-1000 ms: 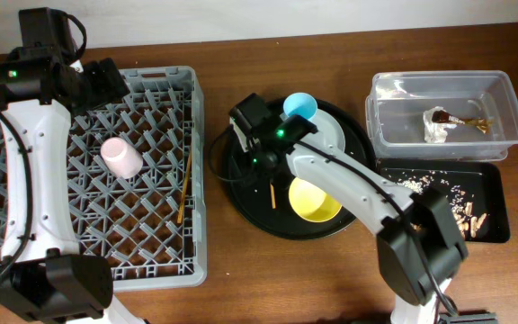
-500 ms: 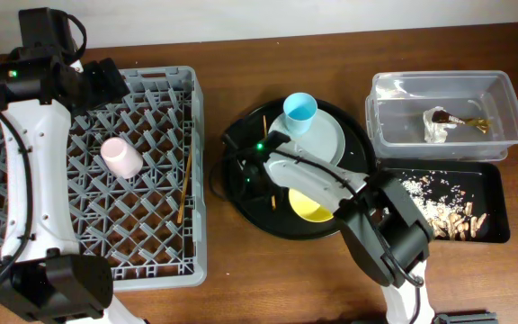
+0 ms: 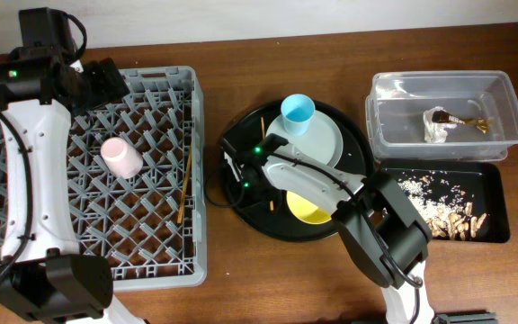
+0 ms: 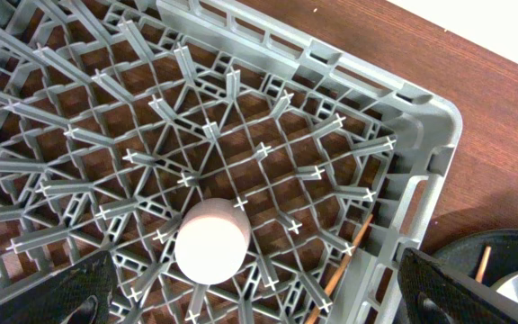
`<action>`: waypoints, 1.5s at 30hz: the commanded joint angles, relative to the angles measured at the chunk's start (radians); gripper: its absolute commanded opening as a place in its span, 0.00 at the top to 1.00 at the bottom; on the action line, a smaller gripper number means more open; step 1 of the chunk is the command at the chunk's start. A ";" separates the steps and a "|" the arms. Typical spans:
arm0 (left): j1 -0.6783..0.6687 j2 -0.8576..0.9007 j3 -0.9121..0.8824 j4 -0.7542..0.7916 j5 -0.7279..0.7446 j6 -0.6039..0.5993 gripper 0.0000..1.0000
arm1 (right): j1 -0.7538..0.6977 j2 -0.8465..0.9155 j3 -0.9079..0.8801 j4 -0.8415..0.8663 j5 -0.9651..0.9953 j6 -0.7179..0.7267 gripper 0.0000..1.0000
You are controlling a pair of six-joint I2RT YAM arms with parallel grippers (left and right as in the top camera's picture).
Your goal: Sort waste into correct bins and load items into the dishwasher rack
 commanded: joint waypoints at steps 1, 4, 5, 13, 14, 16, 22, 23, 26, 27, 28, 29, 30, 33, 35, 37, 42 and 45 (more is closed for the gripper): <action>0.006 -0.023 0.011 -0.001 0.011 0.016 0.01 | 0.021 0.004 -0.010 -0.004 -0.041 0.043 0.68; 0.006 -0.023 0.011 -0.001 0.011 0.016 0.01 | 0.040 0.004 -0.011 -0.002 -0.041 0.077 0.68; 0.006 -0.023 0.011 -0.001 0.011 0.016 0.01 | 0.048 0.004 -0.011 0.001 -0.044 0.077 0.67; 0.006 -0.023 0.011 -0.001 0.011 0.016 0.01 | 0.128 0.004 -0.011 0.051 -0.044 0.150 0.67; 0.006 -0.023 0.011 -0.001 0.011 0.016 0.01 | 0.131 0.004 -0.011 0.058 -0.044 0.152 0.67; 0.006 -0.023 0.011 -0.001 0.011 0.016 0.00 | 0.128 0.004 -0.011 0.060 -0.042 0.151 0.67; 0.006 -0.023 0.011 -0.001 0.011 0.016 0.01 | 0.013 -0.108 0.063 -0.043 -0.014 0.102 0.62; 0.006 -0.023 0.011 -0.001 0.011 0.016 0.01 | -0.025 -0.163 0.117 -0.103 0.012 0.080 0.61; 0.006 -0.023 0.011 -0.001 0.011 0.015 0.01 | -0.127 -0.289 0.231 -0.249 0.108 0.041 0.53; 0.006 -0.023 0.011 -0.001 0.011 0.016 0.01 | -0.169 -0.324 0.255 -0.304 0.166 0.041 0.47; 0.006 -0.023 0.011 -0.001 0.011 0.016 0.01 | -0.208 -0.352 0.267 -0.341 0.208 0.041 0.41; 0.006 -0.023 0.011 -0.001 0.011 0.016 0.01 | -0.261 -0.383 0.269 -0.377 0.256 0.041 0.36; 0.006 -0.023 0.011 -0.001 0.011 0.015 0.01 | -0.321 -0.404 0.269 -0.407 0.303 0.041 0.34; 0.006 -0.023 0.011 -0.001 0.011 0.016 0.01 | -0.510 -0.411 0.269 -0.447 0.331 0.018 0.47; 0.006 -0.023 0.011 -0.001 0.011 0.015 0.01 | -0.625 -0.389 0.269 -0.445 0.327 0.019 0.89; 0.006 -0.023 0.011 -0.001 0.011 0.016 0.01 | -0.731 -0.352 0.269 -0.411 0.323 0.019 0.96; 0.006 -0.023 0.011 -0.001 0.011 0.016 0.01 | -0.850 -0.166 0.269 -0.285 0.236 -0.049 0.96; 0.006 -0.023 0.011 -0.001 0.011 0.016 0.01 | -0.851 -0.061 0.269 -0.229 0.253 -0.049 0.96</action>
